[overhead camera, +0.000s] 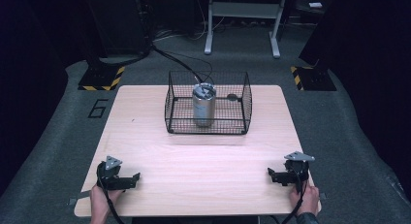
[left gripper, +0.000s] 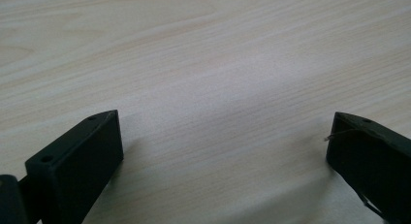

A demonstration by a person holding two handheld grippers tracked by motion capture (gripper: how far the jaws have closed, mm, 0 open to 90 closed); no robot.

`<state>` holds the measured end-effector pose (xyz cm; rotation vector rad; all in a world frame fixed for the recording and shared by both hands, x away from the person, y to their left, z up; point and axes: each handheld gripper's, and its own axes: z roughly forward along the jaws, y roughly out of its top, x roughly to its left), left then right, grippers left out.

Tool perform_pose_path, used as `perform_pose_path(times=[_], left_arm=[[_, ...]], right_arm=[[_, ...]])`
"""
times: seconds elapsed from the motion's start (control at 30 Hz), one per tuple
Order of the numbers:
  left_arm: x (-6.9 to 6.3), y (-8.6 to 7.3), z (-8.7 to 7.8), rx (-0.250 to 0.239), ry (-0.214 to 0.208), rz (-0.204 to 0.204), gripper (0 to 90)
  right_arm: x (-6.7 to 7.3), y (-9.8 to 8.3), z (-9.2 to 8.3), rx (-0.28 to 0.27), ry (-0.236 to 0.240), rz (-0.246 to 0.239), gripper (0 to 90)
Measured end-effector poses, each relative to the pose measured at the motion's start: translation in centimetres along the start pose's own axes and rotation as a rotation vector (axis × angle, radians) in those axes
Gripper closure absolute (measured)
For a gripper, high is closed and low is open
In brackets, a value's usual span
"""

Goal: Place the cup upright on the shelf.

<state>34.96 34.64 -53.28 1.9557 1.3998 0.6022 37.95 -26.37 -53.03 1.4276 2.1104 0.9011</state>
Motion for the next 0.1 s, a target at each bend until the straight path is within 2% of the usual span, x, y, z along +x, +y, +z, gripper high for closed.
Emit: perform_pose_path(times=[0.1], left_arm=[[0.0, 0.12, 0.0, 0.016, 0.003, 0.005, 0.0]], right_arm=[[0.0, 0.0, 0.0, 0.0, 0.0, 0.0, 0.0]])
